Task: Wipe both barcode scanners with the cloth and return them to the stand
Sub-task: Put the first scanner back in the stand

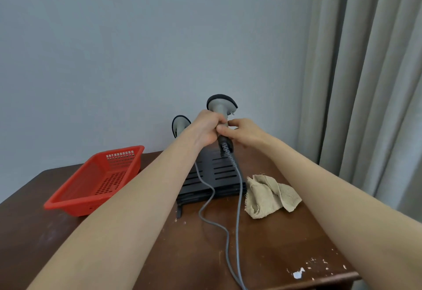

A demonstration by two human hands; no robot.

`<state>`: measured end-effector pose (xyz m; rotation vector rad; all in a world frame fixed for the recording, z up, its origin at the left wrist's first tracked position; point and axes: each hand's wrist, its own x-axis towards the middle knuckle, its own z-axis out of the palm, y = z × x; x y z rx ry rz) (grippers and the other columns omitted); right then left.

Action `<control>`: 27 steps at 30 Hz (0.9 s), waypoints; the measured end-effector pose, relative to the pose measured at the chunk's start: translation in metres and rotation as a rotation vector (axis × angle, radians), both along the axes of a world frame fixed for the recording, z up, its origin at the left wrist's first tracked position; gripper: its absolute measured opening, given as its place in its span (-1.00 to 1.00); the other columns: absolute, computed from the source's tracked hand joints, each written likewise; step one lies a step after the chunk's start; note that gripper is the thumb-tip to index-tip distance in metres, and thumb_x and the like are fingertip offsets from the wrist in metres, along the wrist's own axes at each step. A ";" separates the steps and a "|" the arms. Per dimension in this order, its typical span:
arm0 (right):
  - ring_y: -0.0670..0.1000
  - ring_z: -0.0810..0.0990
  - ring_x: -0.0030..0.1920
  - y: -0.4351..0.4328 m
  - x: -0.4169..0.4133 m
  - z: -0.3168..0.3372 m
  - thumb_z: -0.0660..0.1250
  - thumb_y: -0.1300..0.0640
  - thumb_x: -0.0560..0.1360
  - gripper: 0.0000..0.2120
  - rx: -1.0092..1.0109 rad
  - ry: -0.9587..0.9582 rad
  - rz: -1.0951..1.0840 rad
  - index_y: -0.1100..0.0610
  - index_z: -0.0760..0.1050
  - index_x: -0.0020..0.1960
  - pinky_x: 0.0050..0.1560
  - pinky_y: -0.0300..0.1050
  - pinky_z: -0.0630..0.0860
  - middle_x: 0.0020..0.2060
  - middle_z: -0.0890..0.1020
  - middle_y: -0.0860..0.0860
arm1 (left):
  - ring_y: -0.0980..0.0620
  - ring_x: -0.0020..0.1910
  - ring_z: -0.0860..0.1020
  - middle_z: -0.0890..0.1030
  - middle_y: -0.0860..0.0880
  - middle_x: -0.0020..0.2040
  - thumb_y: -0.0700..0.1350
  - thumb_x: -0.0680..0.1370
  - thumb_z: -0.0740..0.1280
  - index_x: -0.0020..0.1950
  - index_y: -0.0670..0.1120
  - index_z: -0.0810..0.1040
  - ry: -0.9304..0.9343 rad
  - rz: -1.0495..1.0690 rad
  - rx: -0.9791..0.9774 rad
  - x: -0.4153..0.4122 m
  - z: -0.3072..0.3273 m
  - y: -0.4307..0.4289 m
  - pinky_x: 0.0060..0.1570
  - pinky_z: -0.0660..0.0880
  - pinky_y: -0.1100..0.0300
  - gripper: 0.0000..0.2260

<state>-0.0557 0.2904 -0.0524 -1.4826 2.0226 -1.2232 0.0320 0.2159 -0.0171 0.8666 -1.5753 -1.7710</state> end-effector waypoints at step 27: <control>-0.10 0.47 -0.61 -0.030 -0.015 0.013 0.20 0.17 0.48 -0.83 -0.176 -0.486 -0.186 0.17 0.43 -0.27 -0.61 -0.33 0.23 -0.42 0.59 0.08 | -0.10 0.38 0.36 0.34 -0.15 0.43 -0.18 0.48 0.39 0.48 -0.23 0.16 -0.492 0.127 -0.631 -0.015 -0.066 -0.053 0.19 0.34 0.16 -0.35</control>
